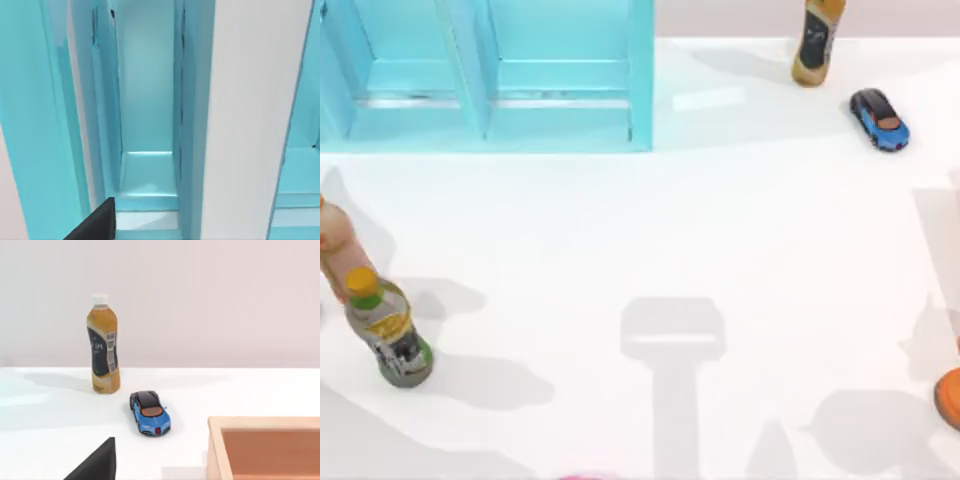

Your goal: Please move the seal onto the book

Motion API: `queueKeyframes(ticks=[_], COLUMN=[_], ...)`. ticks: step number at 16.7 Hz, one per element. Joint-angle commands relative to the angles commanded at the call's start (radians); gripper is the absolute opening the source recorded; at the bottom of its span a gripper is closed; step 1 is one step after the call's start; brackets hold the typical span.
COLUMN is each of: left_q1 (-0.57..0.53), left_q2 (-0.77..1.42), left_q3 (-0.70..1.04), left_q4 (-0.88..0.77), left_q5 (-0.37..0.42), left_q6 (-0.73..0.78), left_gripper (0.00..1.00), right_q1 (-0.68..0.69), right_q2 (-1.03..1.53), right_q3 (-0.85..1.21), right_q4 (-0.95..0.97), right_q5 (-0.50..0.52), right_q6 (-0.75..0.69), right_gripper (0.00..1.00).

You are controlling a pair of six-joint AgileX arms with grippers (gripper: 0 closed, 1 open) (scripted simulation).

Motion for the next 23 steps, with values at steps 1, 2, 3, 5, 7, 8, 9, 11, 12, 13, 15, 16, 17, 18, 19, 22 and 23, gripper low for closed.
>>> queueKeyframes(ticks=[1, 2, 3, 5, 7, 8, 9, 11, 12, 13, 15, 16, 17, 18, 19, 22, 23], left_q1=[-0.009, -0.02, -0.031, -0.056, -0.078, -0.088, -0.095, -0.1, -0.1, -0.1, -0.1, -0.1, -0.1, -0.1, -0.1, -0.1, -0.1], left_q2=[0.021, 0.044, 0.069, 0.118, 0.161, 0.177, 0.189, 0.197, 0.197, 0.197, 0.197, 0.197, 0.197, 0.197, 0.197, 0.197, 0.197], left_q3=[0.038, 0.08, 0.125, 0.219, 0.302, 0.334, 0.357, 0.372, 0.372, 0.372, 0.372, 0.372, 0.372, 0.372, 0.372, 0.372, 0.372], left_q4=[-0.015, -0.033, -0.052, -0.093, -0.131, -0.146, -0.157, -0.165, -0.165, -0.165, -0.165, -0.165, -0.165, -0.165, -0.165, -0.165, -0.165], left_q5=[-0.009, -0.02, -0.031, -0.054, -0.076, -0.085, -0.092, -0.097, -0.097, -0.097, -0.097, -0.097, -0.097, -0.097, -0.097, -0.097, -0.097], left_q6=[-0.002, -0.004, -0.006, -0.01, -0.014, -0.015, -0.016, -0.016, -0.016, -0.016, -0.016, -0.016, -0.016, -0.016, -0.016, -0.016, -0.016], left_gripper=[1.0, 1.0, 1.0, 1.0, 1.0, 1.0, 1.0, 1.0, 1.0, 1.0, 0.92, 0.85, 0.77, 0.7, 0.62, 0.4, 0.32], right_q1=[0.0, 0.0, 0.0, 0.0, 0.0, 0.0, 0.0, 0.0, 0.0, 0.0, 0.0, 0.0, 0.0, 0.0, 0.0, 0.0, 0.0], right_q2=[0.0, 0.0, 0.0, 0.0, 0.0, 0.0, 0.0, 0.0, 0.0, 0.0, 0.0, 0.0, 0.0, 0.0, 0.0, 0.0, 0.0], right_q3=[0.0, 0.0, 0.0, 0.0, 0.0, 0.0, 0.0, 0.0, 0.0, 0.0, 0.0, 0.0, 0.0, 0.0, 0.0, 0.0, 0.0], right_q4=[0.0, 0.0, 0.0, 0.0, 0.0, 0.0, 0.0, 0.0, 0.0, 0.0, 0.0, 0.0, 0.0, 0.0, 0.0, 0.0, 0.0], right_q5=[0.0, 0.0, 0.0, 0.0, 0.0, 0.0, 0.0, 0.0, 0.0, 0.0, 0.0, 0.0, 0.0, 0.0, 0.0, 0.0, 0.0], right_q6=[0.0, 0.0, 0.0, 0.0, 0.0, 0.0, 0.0, 0.0, 0.0, 0.0, 0.0, 0.0, 0.0, 0.0, 0.0, 0.0, 0.0], right_gripper=[1.0, 1.0, 1.0, 1.0, 1.0, 1.0, 1.0, 1.0, 1.0, 1.0, 1.0, 1.0, 1.0, 1.0, 1.0, 1.0, 1.0])
